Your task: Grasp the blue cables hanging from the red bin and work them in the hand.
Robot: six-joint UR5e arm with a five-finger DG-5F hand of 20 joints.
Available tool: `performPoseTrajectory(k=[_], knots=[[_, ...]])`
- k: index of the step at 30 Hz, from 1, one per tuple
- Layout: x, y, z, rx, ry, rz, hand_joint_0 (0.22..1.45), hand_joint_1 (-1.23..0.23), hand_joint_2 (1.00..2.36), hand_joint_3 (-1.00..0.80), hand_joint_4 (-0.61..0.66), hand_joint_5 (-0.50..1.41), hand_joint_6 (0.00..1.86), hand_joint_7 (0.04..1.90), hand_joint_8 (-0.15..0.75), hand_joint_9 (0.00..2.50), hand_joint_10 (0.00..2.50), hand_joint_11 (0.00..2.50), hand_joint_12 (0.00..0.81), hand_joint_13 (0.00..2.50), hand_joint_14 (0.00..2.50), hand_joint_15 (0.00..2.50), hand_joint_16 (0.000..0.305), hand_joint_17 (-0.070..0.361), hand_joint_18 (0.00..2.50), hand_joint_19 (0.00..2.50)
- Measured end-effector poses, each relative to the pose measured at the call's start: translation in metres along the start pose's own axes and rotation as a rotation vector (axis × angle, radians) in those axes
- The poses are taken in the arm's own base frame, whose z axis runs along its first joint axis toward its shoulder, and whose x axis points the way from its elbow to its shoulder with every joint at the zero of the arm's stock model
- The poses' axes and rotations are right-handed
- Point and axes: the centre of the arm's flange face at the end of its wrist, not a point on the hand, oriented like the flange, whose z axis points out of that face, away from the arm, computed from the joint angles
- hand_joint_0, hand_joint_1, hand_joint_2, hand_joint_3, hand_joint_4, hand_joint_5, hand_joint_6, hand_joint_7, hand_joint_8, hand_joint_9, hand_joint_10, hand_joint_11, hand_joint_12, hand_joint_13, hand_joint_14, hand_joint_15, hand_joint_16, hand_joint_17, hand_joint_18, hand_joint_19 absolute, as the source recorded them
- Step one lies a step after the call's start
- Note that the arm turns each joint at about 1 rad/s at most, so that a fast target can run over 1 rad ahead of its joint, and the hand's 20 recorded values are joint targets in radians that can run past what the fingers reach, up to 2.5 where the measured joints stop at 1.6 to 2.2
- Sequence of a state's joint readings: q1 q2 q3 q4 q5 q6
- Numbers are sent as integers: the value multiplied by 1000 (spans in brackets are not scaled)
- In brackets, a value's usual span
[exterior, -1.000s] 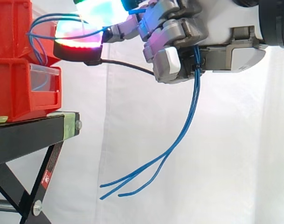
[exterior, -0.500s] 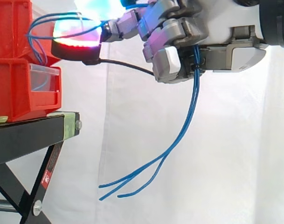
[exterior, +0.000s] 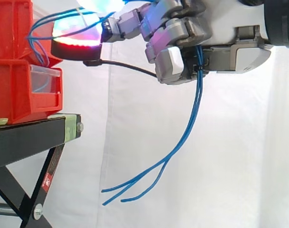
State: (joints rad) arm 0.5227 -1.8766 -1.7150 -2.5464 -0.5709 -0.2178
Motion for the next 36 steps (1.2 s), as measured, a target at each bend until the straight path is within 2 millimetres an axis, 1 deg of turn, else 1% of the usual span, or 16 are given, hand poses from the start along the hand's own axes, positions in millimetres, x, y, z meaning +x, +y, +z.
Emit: performPoseTrajectory(k=[3, 7, 8, 10, 14, 16, 20, 21, 22, 24, 25, 28, 30, 31, 34, 36], knots=[[0, 0, 0, 0, 0, 0, 1280, -641, 1018, 150, 281, 468, 19, 1128, 580, 1706, 2500, 2500, 706, 2097, 2500, 2148, 210, 158, 2500, 766], [0, 0, 0, 0, 0, 0, 1068, -648, 1020, -394, 296, 378, 19, 1122, 580, 1706, 2500, 2500, 706, 2097, 2500, 2148, 210, 158, 2500, 766], [0, 0, 0, 0, 0, 0, 1110, -631, 1024, -358, 291, 379, 18, 1112, 580, 1706, 2500, 2500, 706, 2097, 2500, 2148, 210, 158, 2500, 766], [0, 0, 0, 0, 0, 0, 1283, -628, 1022, 87, 274, 424, 18, 1101, 580, 1706, 2500, 2500, 706, 2097, 2500, 2148, 210, 158, 2500, 766], [0, 0, 0, 0, 0, 0, 1335, -623, 1021, 181, 258, 474, 19, 1107, 580, 1706, 2500, 2500, 706, 2097, 2500, 2148, 210, 158, 2500, 766], [0, 0, 0, 0, 1, 0, 1196, -646, 1021, -243, 270, 452, 19, 1127, 580, 1706, 2500, 2500, 706, 2097, 2500, 2148, 210, 158, 2500, 766], [1, 0, 0, -2, 1, 3, 1180, -618, 1017, -615, 294, 374, 18, 1099, 580, 1706, 2500, 2500, 706, 2097, 2500, 2148, 210, 158, 2500, 766], [1, 0, 0, -2, 1, 3, 1256, -607, 1020, -506, 293, 380, 17, 1084, 580, 1706, 2500, 2500, 706, 2097, 2500, 2148, 210, 158, 2500, 766], [1, 0, 0, -3, 1, 4, 1330, -622, 1023, -94, 283, 423, 17, 1083, 580, 1706, 2500, 2500, 706, 2097, 2500, 2148, 210, 158, 2500, 766], [1, 0, 0, -4, 1, 6, 1352, -622, 1023, 139, 263, 454, 18, 1094, 580, 1706, 2500, 2500, 706, 2097, 2500, 2148, 210, 158, 2500, 766], [1, 1, 0, -5, 1, 7, 1346, -628, 1021, 151, 267, 460, 19, 1109, 580, 1706, 2500, 2500, 706, 2097, 2500, 2148, 210, 158, 2500, 766], [1, 1, 0, -5, 0, 8, 1057, -668, 1020, -267, 309, 387, 19, 1133, 580, 1706, 2500, 2500, 706, 2097, 2500, 2148, 210, 158, 2500, 766], [1, 0, 0, -5, 0, 8, 994, -623, 1020, -515, 324, 356, 19, 1119, 580, 1706, 2500, 2500, 706, 2097, 2500, 2148, 210, 158, 2500, 766], [1, 0, 0, -6, 0, 8, 1063, -623, 1020, -507, 313, 353, 18, 1116, 580, 1706, 2500, 2500, 706, 2097, 2500, 2148, 210, 158, 2500, 766], [1, 1, 0, -6, 0, 9, 1284, -629, 1021, 85, 279, 418, 18, 1108, 580, 1706, 2500, 2500, 706, 2097, 2500, 2148, 210, 158, 2500, 766], [1, 1, 0, -6, 0, 9, 1297, -630, 1019, 128, 274, 429, 18, 1118, 580, 1706, 2500, 2500, 706, 2097, 2500, 2148, 210, 158, 2500, 766]])
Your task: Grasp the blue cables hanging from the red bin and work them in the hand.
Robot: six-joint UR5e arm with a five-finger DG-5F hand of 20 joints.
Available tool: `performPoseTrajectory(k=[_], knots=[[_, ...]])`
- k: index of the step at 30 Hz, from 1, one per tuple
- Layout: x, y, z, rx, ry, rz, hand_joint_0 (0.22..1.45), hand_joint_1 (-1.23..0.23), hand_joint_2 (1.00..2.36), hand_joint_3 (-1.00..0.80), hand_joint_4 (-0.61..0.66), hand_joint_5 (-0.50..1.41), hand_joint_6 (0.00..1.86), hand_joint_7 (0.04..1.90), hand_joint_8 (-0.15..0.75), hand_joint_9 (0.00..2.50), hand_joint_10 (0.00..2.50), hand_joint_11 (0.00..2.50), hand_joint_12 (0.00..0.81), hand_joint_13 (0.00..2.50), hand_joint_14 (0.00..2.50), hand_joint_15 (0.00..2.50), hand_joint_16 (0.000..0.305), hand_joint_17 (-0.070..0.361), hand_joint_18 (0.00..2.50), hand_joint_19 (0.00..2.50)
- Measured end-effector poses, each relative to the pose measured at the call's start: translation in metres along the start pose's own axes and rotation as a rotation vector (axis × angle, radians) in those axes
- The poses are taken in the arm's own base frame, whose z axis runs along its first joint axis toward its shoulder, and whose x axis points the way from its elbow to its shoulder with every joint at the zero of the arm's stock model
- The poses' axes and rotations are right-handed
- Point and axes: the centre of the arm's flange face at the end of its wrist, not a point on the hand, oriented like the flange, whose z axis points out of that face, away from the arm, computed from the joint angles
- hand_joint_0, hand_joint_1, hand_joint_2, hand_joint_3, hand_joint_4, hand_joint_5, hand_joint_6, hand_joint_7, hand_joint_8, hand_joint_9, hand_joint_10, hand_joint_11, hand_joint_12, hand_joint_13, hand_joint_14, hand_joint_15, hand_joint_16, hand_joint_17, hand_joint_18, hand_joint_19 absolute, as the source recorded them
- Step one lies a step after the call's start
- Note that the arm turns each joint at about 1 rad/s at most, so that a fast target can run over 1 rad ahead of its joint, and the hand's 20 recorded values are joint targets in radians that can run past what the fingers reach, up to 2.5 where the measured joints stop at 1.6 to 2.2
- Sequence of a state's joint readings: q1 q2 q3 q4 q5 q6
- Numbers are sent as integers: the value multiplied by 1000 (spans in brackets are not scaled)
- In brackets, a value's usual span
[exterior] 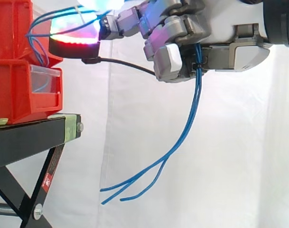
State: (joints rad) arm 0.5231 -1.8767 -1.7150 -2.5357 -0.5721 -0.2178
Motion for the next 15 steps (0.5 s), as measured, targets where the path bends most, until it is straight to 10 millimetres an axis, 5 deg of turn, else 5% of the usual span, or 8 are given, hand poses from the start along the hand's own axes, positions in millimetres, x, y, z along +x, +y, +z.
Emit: performPoseTrajectory(k=[2, 3, 5, 7, 9, 15], knots=[[0, 0, 0, 0, 0, 0, 1220, -649, 1017, 36, 289, 421, 17, 1131, 580, 1706, 2500, 2500, 706, 2097, 2500, 2148, 210, 158, 2500, 766], [0, 0, 0, 0, 0, 0, 1072, -643, 1022, -267, 315, 389, 18, 1135, 580, 1706, 2500, 2500, 706, 2097, 2500, 2148, 210, 158, 2500, 766], [0, 0, 0, 0, 0, 0, 1061, -637, 1019, -432, 319, 359, 19, 1132, 580, 1706, 2500, 2500, 706, 2097, 2500, 2148, 210, 158, 2500, 766], [0, 0, 0, 0, 0, 0, 1267, -628, 1021, -4, 287, 394, 18, 1102, 580, 1706, 2500, 2500, 706, 2097, 2500, 2148, 210, 158, 2500, 766], [0, 0, 0, 0, 0, 0, 1309, -626, 1021, 200, 283, 426, 18, 1104, 580, 1706, 2500, 2500, 706, 2097, 2500, 2148, 210, 158, 2500, 766], [0, 0, 0, 0, -1, 0, 1330, -631, 1017, 309, 264, 451, 18, 1112, 580, 1706, 2500, 2500, 706, 2097, 2500, 2148, 210, 158, 2500, 766]])
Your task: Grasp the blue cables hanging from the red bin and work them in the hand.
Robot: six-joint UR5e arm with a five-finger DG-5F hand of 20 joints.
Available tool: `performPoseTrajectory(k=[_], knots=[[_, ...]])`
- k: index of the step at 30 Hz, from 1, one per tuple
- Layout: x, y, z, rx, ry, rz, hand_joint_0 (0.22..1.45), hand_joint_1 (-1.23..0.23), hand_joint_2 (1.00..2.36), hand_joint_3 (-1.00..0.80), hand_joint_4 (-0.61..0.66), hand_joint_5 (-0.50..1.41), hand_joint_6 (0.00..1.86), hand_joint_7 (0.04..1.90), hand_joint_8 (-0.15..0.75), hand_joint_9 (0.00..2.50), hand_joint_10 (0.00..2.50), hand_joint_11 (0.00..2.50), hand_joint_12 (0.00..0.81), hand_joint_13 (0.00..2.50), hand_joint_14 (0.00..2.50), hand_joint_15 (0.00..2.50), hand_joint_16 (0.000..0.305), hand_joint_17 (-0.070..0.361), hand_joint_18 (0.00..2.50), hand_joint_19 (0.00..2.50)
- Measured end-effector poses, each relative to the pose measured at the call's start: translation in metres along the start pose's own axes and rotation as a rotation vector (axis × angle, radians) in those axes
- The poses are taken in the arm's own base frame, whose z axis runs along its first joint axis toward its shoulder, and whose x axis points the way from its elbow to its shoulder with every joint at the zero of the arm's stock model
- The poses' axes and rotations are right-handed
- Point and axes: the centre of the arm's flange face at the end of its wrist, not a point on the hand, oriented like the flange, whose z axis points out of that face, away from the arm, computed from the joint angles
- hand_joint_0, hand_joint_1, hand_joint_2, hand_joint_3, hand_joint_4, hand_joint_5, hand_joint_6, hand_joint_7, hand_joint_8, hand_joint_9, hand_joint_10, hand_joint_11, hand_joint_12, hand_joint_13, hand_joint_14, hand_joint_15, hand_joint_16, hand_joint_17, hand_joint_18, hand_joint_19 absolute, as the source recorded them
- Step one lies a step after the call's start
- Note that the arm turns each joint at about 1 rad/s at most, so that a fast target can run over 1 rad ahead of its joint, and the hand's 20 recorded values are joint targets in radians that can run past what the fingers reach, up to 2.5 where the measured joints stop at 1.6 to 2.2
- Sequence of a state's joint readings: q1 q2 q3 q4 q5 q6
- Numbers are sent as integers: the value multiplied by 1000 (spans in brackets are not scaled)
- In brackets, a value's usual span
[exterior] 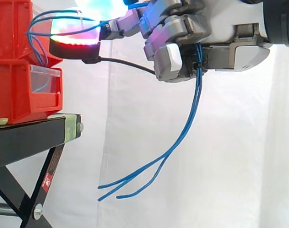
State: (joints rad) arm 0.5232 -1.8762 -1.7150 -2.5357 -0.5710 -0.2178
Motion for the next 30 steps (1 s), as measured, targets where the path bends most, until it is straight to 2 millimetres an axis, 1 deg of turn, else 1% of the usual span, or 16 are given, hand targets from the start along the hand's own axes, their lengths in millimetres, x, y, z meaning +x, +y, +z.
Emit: performPoseTrajectory(k=[5, 8, 12, 19, 25, 30], knots=[[0, 0, 0, 0, -1, 0, 1369, -629, 1018, 394, 231, 479, 18, 1100, 580, 1706, 2500, 2500, 706, 2097, 2500, 2148, 210, 158, 2500, 766], [0, 0, 0, 1, -2, 0, 1380, -630, 1019, 422, 184, 482, 17, 1114, 580, 1706, 2500, 2500, 706, 2097, 2500, 2148, 210, 158, 2500, 766], [0, 0, 0, 1, -3, -1, 1388, -632, 1019, 442, 169, 483, 17, 1118, 580, 1706, 2500, 2500, 706, 2097, 2500, 2148, 210, 158, 2500, 766], [0, 0, 0, 1, -3, 0, 1399, -641, 1019, 431, 141, 444, 18, 1154, 580, 1706, 2500, 2500, 706, 2097, 2500, 2148, 210, 158, 2500, 766], [0, 0, 0, 1, -3, 0, 1391, -660, 1022, 397, 90, 403, 16, 1202, 580, 1706, 2500, 2500, 706, 2097, 2500, 2148, 210, 158, 2500, 766], [0, 0, 0, 1, -3, -1, 1387, -666, 1022, 361, 95, 392, 15, 1207, 580, 1706, 2500, 2500, 706, 2097, 2500, 2148, 210, 158, 2500, 766]])
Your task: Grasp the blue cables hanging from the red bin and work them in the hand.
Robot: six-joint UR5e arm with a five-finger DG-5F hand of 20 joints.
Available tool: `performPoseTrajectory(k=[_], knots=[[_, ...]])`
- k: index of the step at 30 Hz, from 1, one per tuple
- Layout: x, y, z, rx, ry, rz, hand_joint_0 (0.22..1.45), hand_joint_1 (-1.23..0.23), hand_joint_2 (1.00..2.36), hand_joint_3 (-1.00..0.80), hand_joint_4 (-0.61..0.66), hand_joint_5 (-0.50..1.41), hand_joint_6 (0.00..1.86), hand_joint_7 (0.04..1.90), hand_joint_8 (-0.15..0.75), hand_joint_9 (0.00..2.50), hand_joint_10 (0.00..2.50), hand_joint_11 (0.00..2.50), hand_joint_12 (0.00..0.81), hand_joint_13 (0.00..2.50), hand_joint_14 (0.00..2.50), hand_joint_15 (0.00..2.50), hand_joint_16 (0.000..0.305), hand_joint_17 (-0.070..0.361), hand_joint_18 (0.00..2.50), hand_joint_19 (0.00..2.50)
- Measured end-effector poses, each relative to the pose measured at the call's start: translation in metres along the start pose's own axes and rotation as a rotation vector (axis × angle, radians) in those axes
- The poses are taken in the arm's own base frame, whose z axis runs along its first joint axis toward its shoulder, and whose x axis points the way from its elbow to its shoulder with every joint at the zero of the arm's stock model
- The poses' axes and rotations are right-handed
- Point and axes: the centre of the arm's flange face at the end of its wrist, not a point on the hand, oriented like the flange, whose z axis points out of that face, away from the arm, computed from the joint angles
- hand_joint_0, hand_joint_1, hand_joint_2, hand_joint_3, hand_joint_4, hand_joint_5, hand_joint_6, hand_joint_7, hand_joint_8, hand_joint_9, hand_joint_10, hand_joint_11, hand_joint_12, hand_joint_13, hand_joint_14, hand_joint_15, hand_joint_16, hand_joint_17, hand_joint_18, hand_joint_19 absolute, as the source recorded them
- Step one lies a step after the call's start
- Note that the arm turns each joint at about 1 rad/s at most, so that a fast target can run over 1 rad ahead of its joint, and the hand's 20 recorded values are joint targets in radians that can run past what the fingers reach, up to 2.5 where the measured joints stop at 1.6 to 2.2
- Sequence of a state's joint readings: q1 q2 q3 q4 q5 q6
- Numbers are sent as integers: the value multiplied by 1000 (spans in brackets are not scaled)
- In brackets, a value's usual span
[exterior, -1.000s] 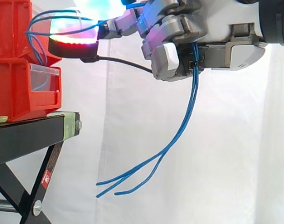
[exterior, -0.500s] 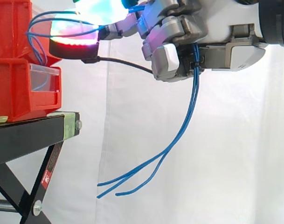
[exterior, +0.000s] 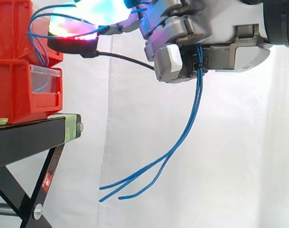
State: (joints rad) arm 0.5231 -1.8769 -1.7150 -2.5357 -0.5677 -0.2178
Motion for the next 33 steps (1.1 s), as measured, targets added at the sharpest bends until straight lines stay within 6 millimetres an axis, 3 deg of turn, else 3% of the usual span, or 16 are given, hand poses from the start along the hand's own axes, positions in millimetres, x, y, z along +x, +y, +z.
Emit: performPoseTrajectory(k=[18, 20, 24, 28, 33], knots=[[0, 0, 0, -1, 1, 0, 1363, -674, 1025, 279, 104, 392, 15, 1222, 580, 1706, 2500, 2500, 706, 2097, 2500, 2148, 210, 158, 2500, 766], [0, 0, 0, 0, 1, 0, 1326, -674, 1025, 187, 122, 383, 15, 1229, 580, 1706, 2500, 2500, 706, 2097, 2500, 2148, 210, 158, 2500, 766], [0, 0, 0, -1, 1, 1, 1126, -691, 1018, 72, 179, 361, 14, 1228, 580, 1706, 2500, 2500, 706, 2097, 2500, 2148, 210, 158, 2500, 766], [0, 0, 0, -1, 1, 1, 964, -715, 1019, -182, 231, 320, 13, 1231, 580, 1706, 2500, 2500, 706, 2097, 2500, 2148, 210, 158, 2500, 766], [0, 0, 0, -1, 2, 2, 905, -716, 1020, -359, 236, 302, 14, 1231, 580, 1706, 2500, 2500, 706, 2097, 2500, 2148, 210, 158, 2500, 766]])
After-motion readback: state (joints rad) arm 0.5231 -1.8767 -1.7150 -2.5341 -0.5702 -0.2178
